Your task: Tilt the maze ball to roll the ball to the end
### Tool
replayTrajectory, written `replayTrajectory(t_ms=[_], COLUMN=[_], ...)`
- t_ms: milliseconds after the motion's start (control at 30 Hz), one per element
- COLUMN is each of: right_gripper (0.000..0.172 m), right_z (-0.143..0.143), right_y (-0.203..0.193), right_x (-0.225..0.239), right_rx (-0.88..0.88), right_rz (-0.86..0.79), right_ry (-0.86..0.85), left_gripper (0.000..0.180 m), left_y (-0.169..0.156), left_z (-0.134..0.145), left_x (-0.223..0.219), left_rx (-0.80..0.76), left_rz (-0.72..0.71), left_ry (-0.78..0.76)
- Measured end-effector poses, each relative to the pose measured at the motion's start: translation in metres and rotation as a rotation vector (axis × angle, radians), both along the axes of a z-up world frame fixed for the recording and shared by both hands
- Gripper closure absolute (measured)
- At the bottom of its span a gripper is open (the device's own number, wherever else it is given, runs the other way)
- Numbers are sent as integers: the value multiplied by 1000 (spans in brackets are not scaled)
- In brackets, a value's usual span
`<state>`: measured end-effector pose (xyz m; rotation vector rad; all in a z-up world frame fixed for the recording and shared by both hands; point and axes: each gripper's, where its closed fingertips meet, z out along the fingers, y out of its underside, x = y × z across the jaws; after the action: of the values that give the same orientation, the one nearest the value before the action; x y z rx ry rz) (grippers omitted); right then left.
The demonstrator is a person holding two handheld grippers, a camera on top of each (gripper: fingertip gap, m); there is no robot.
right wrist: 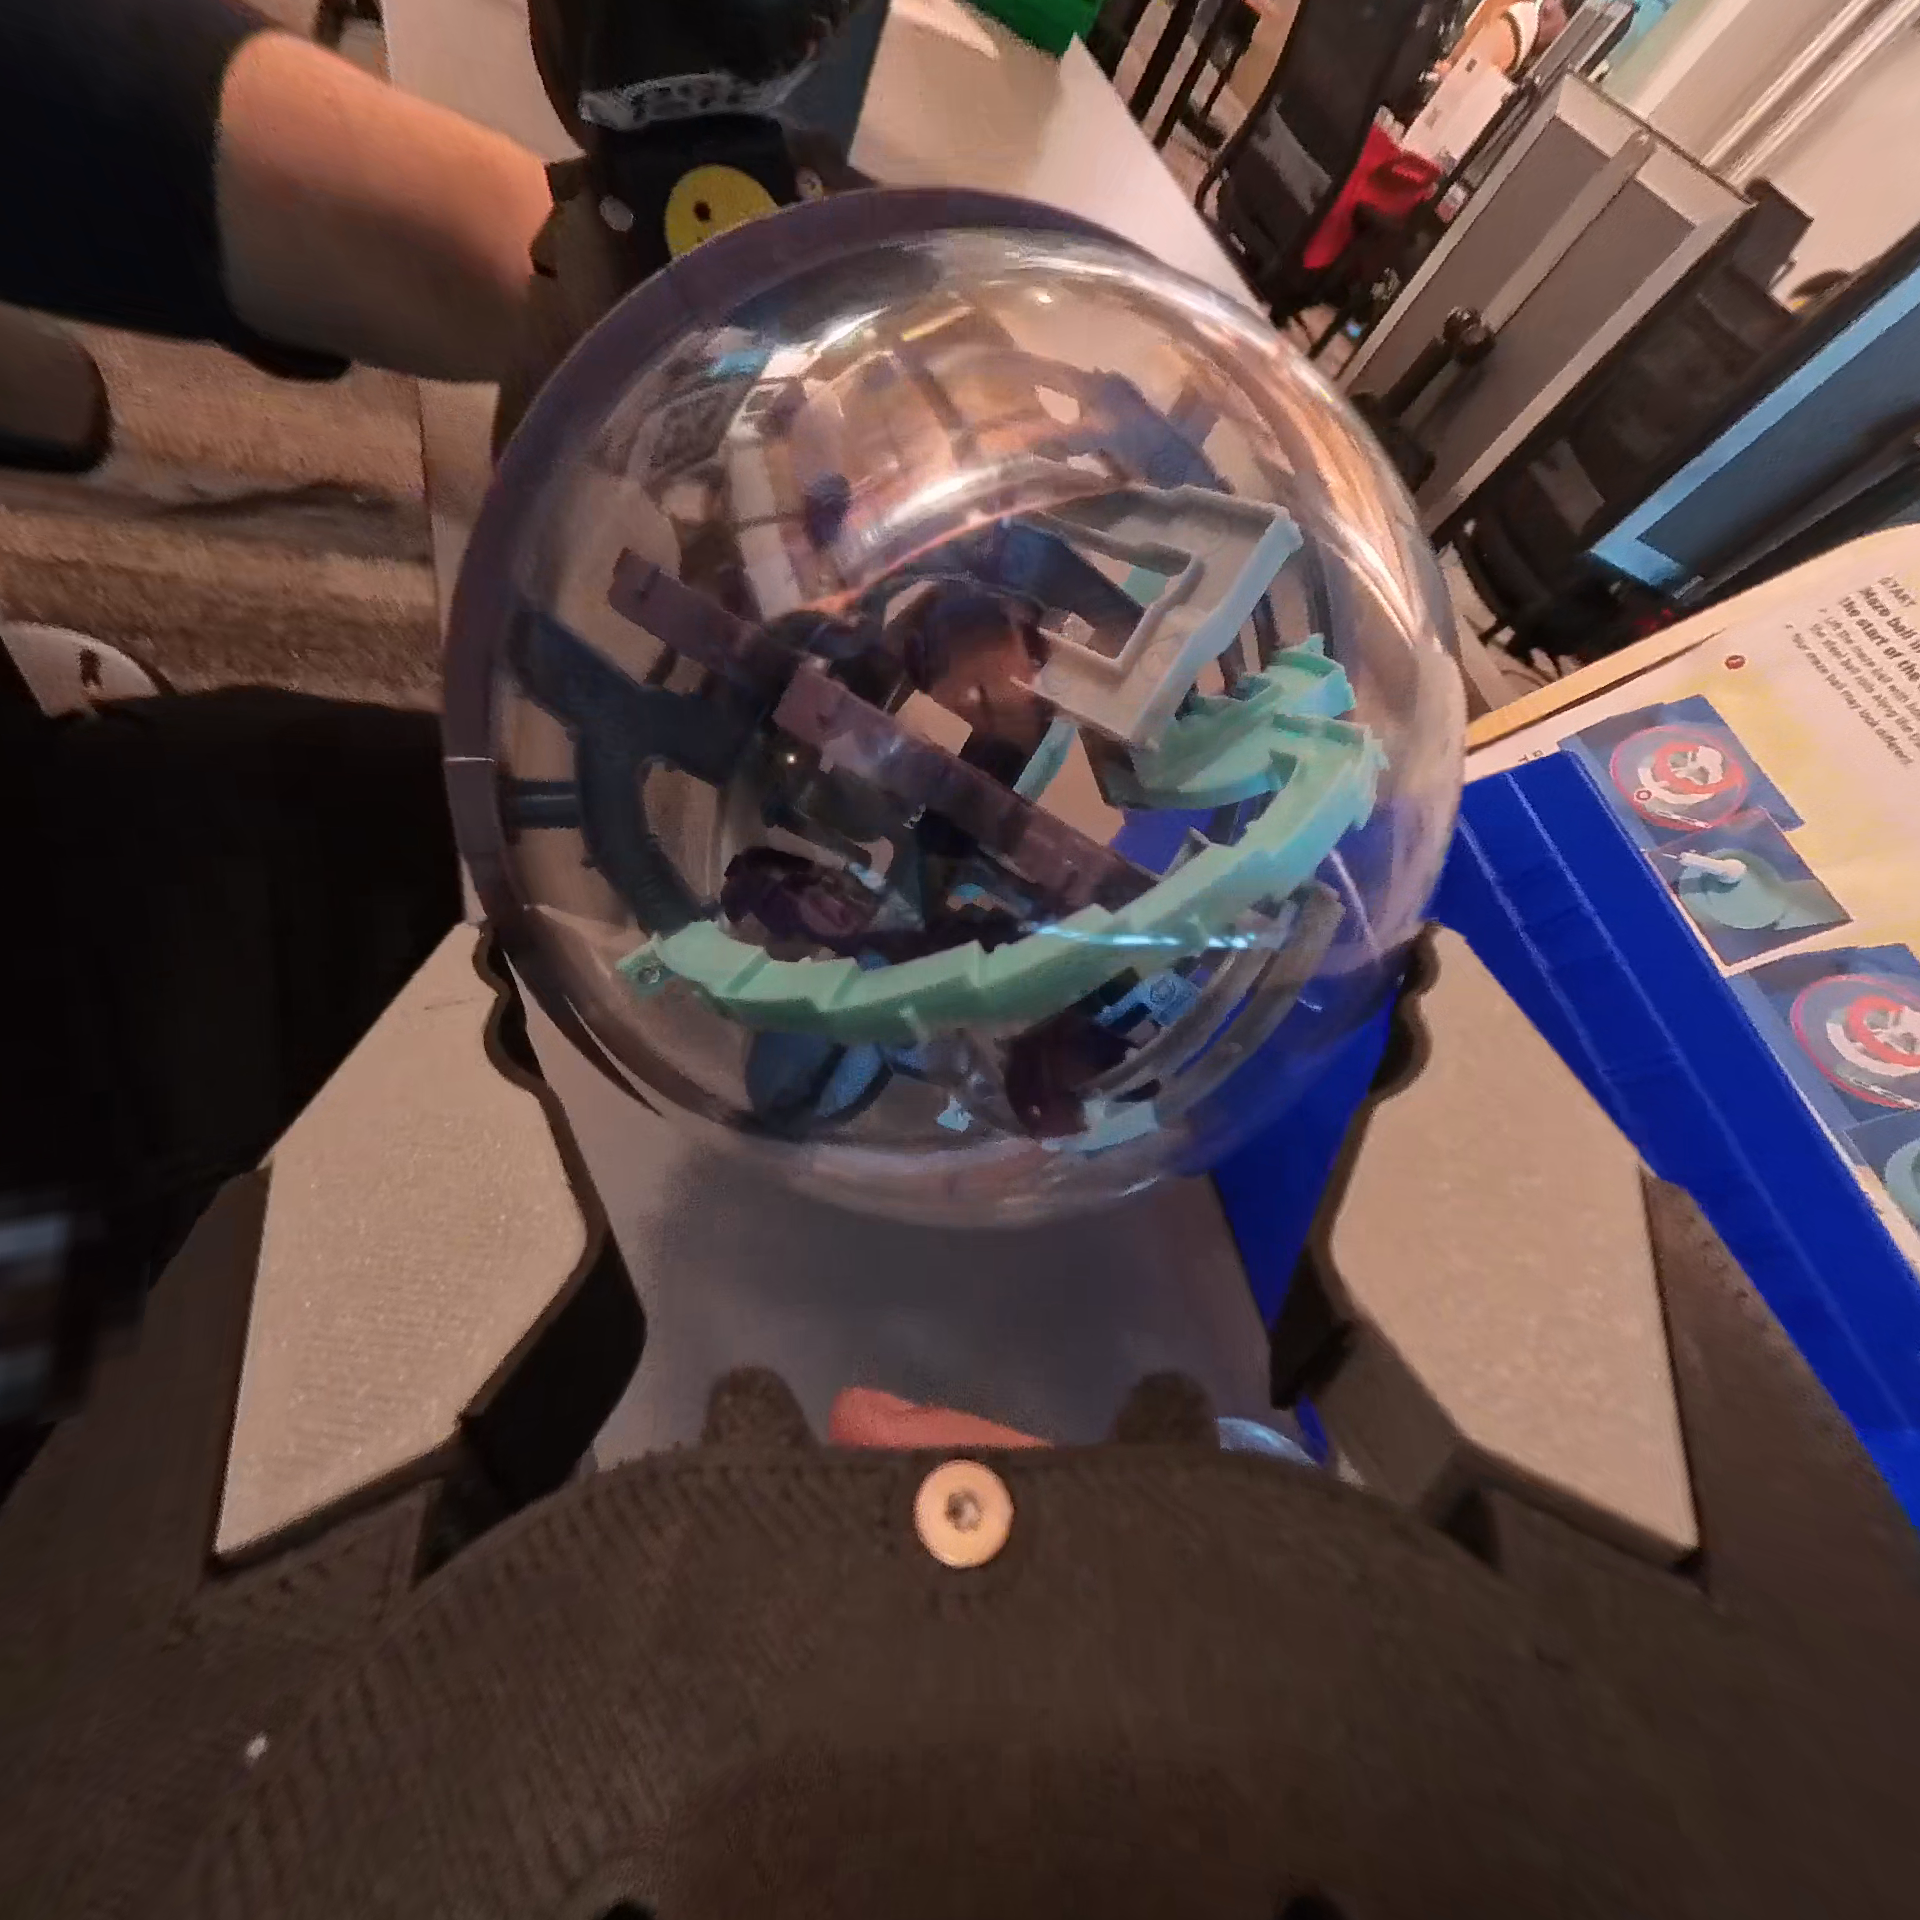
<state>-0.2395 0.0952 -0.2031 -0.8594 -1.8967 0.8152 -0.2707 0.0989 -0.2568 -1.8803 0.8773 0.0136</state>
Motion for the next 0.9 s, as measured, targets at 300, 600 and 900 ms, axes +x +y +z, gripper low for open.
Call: replayTrajectory(t_ms=[300, 600, 900], right_gripper=[15, 15, 15], right_z=[-17, -27, -31], right_y=[5, 9, 8], right_x=[-1, -2, -1], right_rx=[39, -58, -114], right_rz=[11, 19, 29], right_ry=[-125, -139, -150], left_gripper=[38, 39, 38], left_y=[1, -2, -8], left_z=[-18, -10, 0], left_x=[-3, -2, 0], left_rx=[-1, 32, 91], left_rz=[9, -21, -43], left_ry=[-26, -76, -106])
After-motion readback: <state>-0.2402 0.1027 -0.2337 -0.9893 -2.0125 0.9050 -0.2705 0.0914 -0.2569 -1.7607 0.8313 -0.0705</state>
